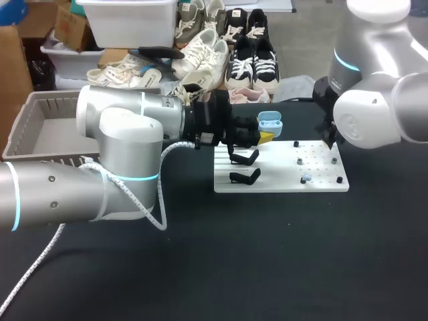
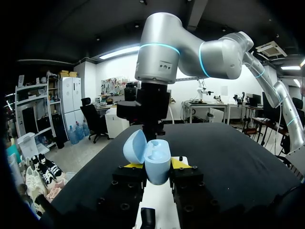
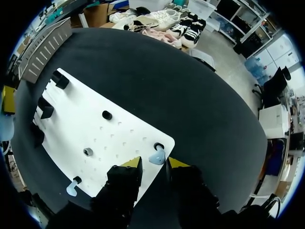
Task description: Pick up each earbud case from the left stands, insert the matching earbuds, close the lid, and place the case in the box.
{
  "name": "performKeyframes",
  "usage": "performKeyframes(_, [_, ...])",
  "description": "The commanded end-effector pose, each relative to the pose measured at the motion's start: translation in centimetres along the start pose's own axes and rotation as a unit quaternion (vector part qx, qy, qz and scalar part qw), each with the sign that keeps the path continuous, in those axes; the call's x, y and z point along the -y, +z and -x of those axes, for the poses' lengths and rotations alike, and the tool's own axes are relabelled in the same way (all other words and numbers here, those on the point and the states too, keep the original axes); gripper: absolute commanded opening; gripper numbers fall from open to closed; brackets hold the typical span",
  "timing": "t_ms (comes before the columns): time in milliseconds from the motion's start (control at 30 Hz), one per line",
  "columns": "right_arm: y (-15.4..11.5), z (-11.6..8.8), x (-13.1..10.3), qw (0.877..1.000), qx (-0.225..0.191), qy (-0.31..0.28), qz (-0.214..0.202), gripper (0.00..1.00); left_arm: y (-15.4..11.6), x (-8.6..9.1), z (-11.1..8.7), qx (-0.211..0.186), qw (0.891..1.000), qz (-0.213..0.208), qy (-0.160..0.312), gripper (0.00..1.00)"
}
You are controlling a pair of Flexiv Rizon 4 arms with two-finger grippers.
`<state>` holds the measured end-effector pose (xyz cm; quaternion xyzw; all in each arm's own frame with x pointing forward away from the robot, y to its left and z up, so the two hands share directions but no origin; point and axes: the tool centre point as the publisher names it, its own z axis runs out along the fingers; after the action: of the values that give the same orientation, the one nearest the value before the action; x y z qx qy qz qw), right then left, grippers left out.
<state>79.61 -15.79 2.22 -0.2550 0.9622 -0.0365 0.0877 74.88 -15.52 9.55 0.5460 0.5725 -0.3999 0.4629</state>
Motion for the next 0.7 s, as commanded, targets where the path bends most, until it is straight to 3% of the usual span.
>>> performKeyframes(33, [0.15, 0.26, -0.03, 1.000, -0.003, 0.002, -0.001, 0.32, -0.08, 0.19, -0.05, 0.001, 1.000, 0.002, 0.001, 0.00])
performKeyframes(300, [0.34, 0.47, 0.08, 1.000, -0.007, 0.012, -0.004, 0.38, -0.08, 0.19, -0.05, 0.001, 1.000, 0.002, 0.001, 0.00])
performKeyframes(700, [-0.12, -0.23, 0.45, 0.998, 0.013, 0.065, 0.003, 0.39, -0.08, 0.19, -0.05, 0.001, 1.000, 0.002, 0.001, 0.00])
